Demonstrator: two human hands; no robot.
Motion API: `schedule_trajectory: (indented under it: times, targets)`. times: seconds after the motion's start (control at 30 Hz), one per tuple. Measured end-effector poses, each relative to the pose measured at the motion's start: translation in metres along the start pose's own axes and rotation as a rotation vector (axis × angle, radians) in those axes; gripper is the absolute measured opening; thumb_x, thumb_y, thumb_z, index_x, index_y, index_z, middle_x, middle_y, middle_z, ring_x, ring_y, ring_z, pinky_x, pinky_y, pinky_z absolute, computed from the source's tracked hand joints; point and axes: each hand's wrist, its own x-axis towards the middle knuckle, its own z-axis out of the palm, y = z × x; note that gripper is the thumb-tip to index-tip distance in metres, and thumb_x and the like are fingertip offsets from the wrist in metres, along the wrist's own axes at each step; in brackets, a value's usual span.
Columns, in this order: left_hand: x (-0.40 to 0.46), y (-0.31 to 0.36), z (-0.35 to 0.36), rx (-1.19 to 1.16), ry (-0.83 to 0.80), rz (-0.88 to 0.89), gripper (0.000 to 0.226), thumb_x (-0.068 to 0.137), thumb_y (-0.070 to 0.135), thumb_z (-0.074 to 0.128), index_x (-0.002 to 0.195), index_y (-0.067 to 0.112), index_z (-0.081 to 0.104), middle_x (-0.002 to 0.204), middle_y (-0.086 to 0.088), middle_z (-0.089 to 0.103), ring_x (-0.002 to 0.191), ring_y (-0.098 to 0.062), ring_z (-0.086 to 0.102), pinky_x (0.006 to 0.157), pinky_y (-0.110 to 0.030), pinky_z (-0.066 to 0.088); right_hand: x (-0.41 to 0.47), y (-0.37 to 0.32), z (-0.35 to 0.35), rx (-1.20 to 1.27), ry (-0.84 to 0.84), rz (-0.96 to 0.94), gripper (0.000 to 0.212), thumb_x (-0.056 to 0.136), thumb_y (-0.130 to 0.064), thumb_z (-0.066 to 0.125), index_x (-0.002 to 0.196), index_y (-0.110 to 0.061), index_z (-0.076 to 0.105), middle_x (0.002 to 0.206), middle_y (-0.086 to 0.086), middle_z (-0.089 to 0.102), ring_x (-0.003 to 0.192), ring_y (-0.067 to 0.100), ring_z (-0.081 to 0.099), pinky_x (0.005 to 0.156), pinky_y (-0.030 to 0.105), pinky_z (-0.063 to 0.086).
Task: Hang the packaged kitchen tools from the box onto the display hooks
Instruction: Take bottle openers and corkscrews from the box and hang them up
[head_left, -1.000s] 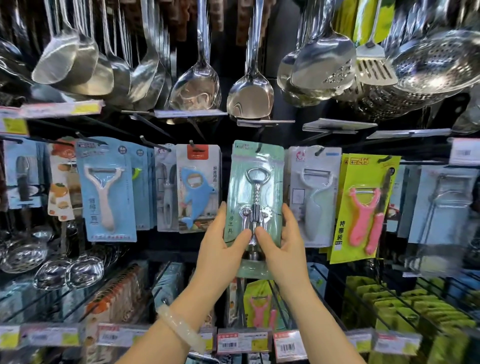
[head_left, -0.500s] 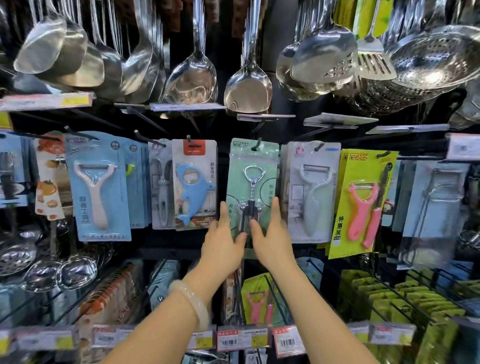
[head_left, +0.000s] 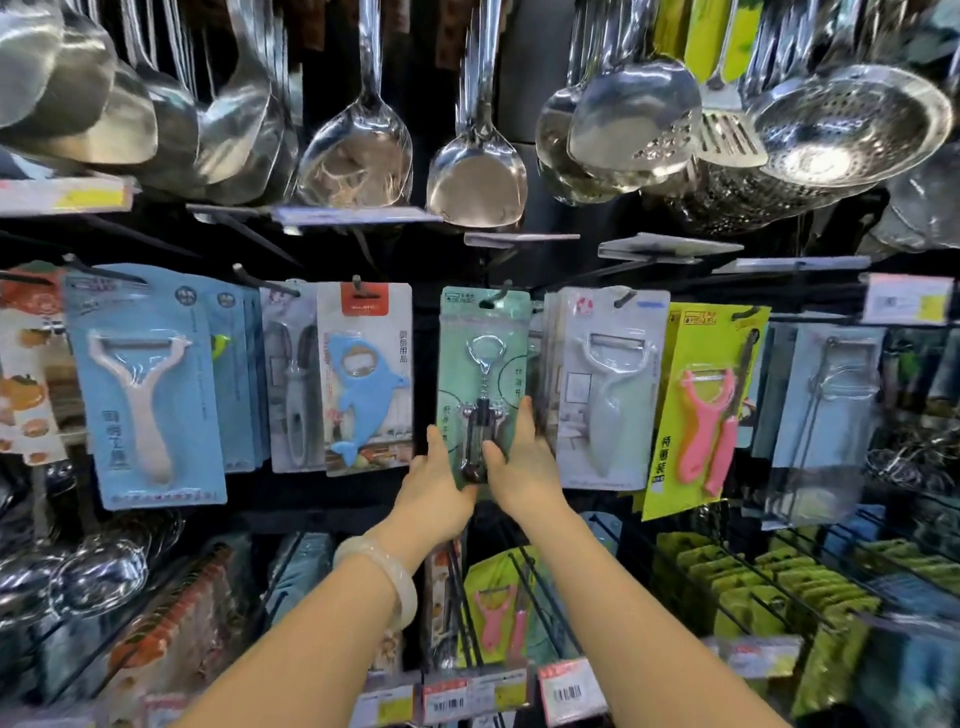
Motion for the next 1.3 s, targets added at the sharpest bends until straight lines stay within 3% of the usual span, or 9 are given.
schedule_trajectory:
  times: [0.1,0.2,0.33,0.5,0.8,1.17,1.3]
  targets:
    - [-0.032,0.002,0.014,0.183,-0.046,-0.057,0.087,0.091,0.027,0.055,0.150,0.007,-0.006,0.143,-0.019,0.031,0.127,-0.036,0.039,0.101,-0.042,0.040,-0.024,0.013,0.006,-0.126,-0.062,-0.078,0.069,0.098,-0.023,0.044,0.152,-0.017,0.000,0.141,0.021,0.033,0.122,0.033,0.046,0.098,0.033,0.039]
    - [-0.068,0.002,0.035,0.375,-0.092,-0.007,0.075,0.092,0.027,0.050,0.151,0.014,0.006,0.153,-0.014,0.018,0.137,-0.031,0.027,0.107,-0.040,0.031,-0.062,0.037,0.013,-0.177,-0.165,-0.141,0.057,0.095,-0.016,0.046,0.148,-0.012,0.024,0.143,0.015,0.034,0.127,0.031,0.042,0.103,0.035,0.036]
    - [-0.100,0.004,0.063,0.354,-0.081,0.203,0.063,0.091,0.026,0.047,0.148,0.024,0.021,0.154,-0.003,0.019,0.140,-0.023,0.023,0.113,-0.034,0.024,-0.112,0.081,-0.007,-0.215,-0.167,-0.189,0.042,0.095,-0.015,0.046,0.137,-0.016,0.042,0.133,0.006,0.043,0.123,0.024,0.044,0.099,0.031,0.038]
    - [-0.143,0.035,0.132,0.349,-0.208,0.409,0.060,0.095,0.027,0.048,0.148,0.024,0.020,0.155,-0.002,0.017,0.141,-0.024,0.020,0.113,-0.035,0.018,-0.168,0.159,-0.044,-0.348,-0.118,0.004,0.046,0.096,-0.014,0.043,0.141,-0.018,0.034,0.136,0.005,0.039,0.125,0.025,0.040,0.097,0.032,0.039]
    - [-0.227,0.096,0.276,0.624,-0.586,0.562,0.062,0.085,0.024,0.060,0.139,0.017,0.029,0.135,-0.010,0.039,0.127,-0.031,0.037,0.103,-0.040,0.032,-0.283,0.304,-0.087,-0.572,-0.305,0.462,0.059,0.089,-0.020,0.050,0.144,-0.014,0.026,0.134,0.010,0.037,0.121,0.033,0.043,0.091,0.037,0.042]
    - [-0.319,0.194,0.408,0.626,-0.781,0.715,0.058,0.092,0.027,0.054,0.143,0.016,0.028,0.145,-0.010,0.033,0.133,-0.030,0.032,0.107,-0.041,0.029,-0.386,0.424,-0.189,-0.511,-0.242,0.728,0.036,0.094,-0.021,0.048,0.127,-0.012,0.037,0.124,0.013,0.043,0.112,0.036,0.046,0.086,0.040,0.041]
    - [-0.348,0.223,0.446,0.616,-0.829,0.748,0.061,0.092,0.029,0.056,0.144,0.016,0.027,0.145,-0.010,0.032,0.134,-0.029,0.031,0.107,-0.040,0.029,-0.415,0.457,-0.222,-0.484,-0.253,0.804,0.044,0.091,-0.023,0.054,0.130,-0.011,0.036,0.124,0.013,0.041,0.112,0.035,0.046,0.082,0.037,0.040]
